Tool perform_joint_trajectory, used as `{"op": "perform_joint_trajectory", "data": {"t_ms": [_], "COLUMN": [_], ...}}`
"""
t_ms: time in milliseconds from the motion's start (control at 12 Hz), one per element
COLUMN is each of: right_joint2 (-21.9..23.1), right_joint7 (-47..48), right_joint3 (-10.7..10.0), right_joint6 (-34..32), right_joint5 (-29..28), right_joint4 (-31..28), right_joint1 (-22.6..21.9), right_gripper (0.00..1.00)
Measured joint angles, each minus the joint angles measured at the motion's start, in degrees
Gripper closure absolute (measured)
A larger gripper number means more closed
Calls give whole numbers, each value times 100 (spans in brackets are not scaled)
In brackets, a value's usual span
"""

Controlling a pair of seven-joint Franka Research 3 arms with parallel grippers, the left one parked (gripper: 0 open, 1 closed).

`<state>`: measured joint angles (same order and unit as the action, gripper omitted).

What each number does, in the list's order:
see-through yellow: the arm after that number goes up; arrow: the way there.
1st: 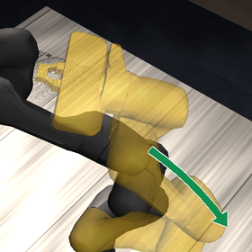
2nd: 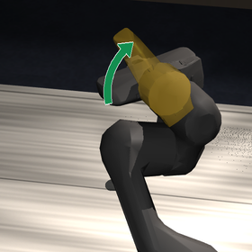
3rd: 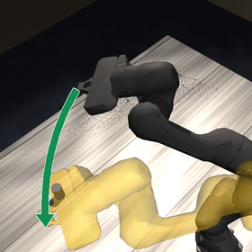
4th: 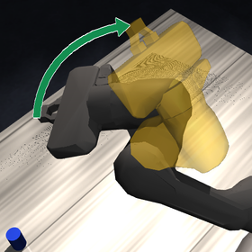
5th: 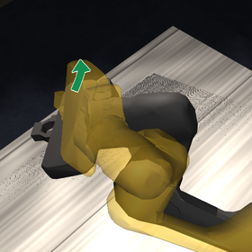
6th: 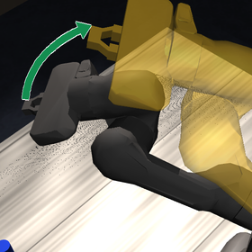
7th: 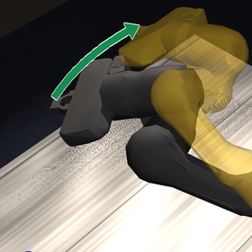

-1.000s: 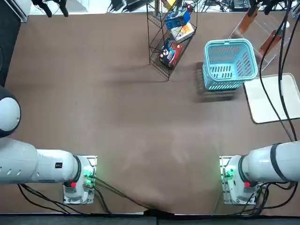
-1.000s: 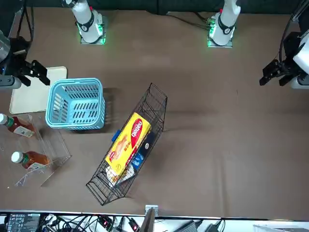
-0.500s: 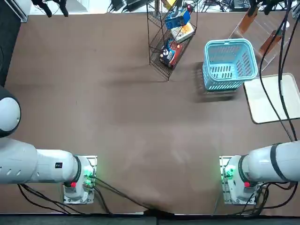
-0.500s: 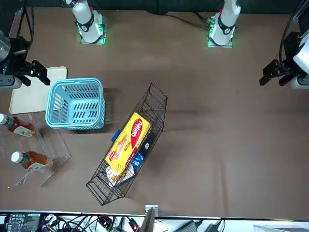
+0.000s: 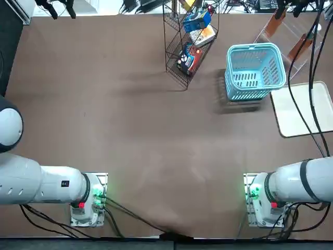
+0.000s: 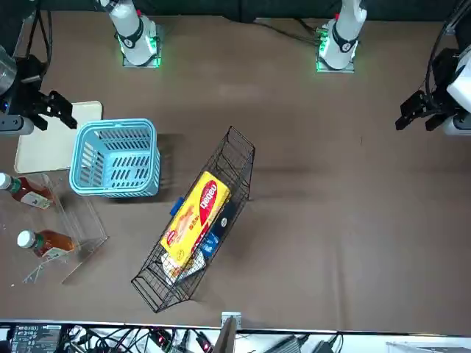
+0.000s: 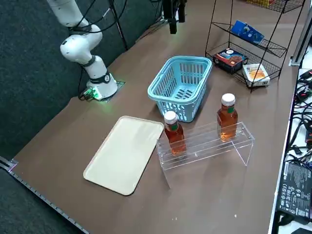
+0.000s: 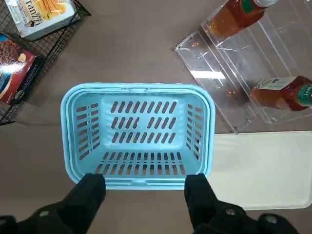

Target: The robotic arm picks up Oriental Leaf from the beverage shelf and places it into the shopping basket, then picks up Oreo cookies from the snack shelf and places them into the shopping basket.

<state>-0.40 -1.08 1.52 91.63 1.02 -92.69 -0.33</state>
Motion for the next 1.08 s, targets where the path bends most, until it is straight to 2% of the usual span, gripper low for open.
{"op": "perform_joint_trajectory", "data": {"t_ms": [500, 833, 1083], "right_joint2": [-31, -201, -541], "right_joint7": [-670, -1824, -2916], "right_joint3": [-90, -114, -134], "right_joint6": [1, 62, 184], "right_joint5": [11, 11, 11], "right_joint4": [-15, 4, 236], "right_joint1": [236, 738, 1242], "right_gripper": [0, 0, 0]}}
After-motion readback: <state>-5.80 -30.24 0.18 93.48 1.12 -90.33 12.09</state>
